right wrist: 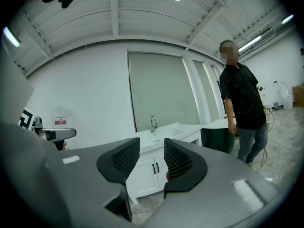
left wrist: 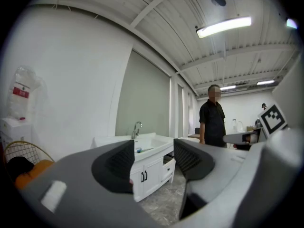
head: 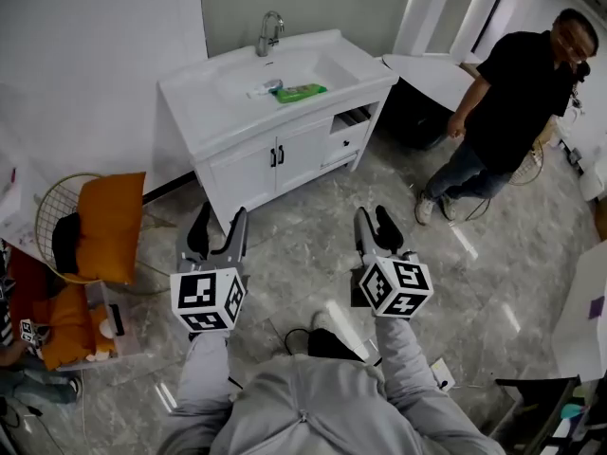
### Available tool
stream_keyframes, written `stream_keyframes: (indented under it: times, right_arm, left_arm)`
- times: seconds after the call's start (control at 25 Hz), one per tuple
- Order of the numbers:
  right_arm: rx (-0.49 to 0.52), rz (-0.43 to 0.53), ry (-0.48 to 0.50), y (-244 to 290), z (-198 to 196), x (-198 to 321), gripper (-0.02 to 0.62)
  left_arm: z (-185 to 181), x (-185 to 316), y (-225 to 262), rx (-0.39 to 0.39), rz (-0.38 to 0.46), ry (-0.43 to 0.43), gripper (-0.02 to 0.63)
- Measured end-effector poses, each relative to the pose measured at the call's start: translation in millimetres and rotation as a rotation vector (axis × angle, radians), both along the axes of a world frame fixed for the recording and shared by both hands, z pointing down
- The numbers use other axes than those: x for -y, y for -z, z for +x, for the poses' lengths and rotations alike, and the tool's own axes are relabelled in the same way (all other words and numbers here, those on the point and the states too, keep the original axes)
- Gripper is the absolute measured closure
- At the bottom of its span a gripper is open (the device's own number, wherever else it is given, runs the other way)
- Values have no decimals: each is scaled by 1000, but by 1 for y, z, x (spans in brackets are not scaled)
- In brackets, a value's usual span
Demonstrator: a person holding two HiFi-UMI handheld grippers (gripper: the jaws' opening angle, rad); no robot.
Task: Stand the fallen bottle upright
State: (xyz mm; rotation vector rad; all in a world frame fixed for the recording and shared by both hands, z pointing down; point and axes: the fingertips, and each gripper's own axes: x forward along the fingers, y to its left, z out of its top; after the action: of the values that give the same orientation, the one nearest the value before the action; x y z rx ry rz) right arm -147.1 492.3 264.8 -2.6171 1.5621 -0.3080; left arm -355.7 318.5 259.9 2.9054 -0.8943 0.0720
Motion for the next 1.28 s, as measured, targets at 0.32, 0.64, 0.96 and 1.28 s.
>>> stream_keyframes:
  times: [0.32, 0.64, 0.96, 1.28]
  right_arm:
    - [5, 19, 6, -12, 71, 48, 437]
    - [11, 18, 114, -10, 154, 123, 437]
    - [11, 14, 173, -19, 197, 183, 437]
    - [17, 8, 175, -40, 231, 278, 437]
  left_arm:
    - [69, 47, -9, 21, 14, 9, 308]
    - [154, 104, -1, 24, 21, 87, 308]
    - [192, 152, -11, 48, 9, 134, 308]
    - [226, 245, -32, 72, 26, 122, 308]
